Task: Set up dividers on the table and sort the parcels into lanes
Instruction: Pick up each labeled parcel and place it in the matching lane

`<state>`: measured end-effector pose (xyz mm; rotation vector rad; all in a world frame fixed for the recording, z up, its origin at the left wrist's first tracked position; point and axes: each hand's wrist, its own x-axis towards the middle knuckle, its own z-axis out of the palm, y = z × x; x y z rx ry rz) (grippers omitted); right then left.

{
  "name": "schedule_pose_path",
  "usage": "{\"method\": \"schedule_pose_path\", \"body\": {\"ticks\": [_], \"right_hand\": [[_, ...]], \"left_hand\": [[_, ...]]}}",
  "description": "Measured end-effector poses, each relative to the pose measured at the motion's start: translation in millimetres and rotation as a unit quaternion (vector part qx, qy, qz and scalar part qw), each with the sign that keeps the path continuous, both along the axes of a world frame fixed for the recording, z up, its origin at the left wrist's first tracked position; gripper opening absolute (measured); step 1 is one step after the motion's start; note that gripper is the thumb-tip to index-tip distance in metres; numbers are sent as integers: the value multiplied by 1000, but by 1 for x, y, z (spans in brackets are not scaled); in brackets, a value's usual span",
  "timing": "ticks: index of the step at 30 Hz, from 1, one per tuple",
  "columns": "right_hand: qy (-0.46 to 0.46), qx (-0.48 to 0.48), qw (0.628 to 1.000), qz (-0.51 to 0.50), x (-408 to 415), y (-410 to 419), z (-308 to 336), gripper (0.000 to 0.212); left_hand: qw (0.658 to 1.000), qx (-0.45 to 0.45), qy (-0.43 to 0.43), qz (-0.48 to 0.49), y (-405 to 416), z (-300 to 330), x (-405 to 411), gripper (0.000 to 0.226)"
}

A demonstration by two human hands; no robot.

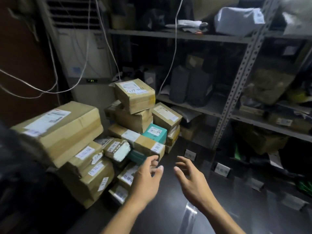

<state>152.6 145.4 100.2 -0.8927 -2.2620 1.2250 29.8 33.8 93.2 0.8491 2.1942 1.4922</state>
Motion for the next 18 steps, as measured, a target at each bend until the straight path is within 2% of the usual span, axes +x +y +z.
{"method": "schedule_pose_path", "body": {"ticks": [9, 14, 18], "right_hand": [[51, -12, 994, 93, -74, -10, 28, 39], [73, -38, 984, 158, -140, -56, 46, 40], [78, -122, 971, 192, -205, -96, 59, 49]], "left_hand": [[993, 56, -3, 101, -60, 43, -40, 29], [974, 114, 88, 177, -116, 96, -101, 29], [937, 156, 174, 258, -174, 131, -189, 27]]}}
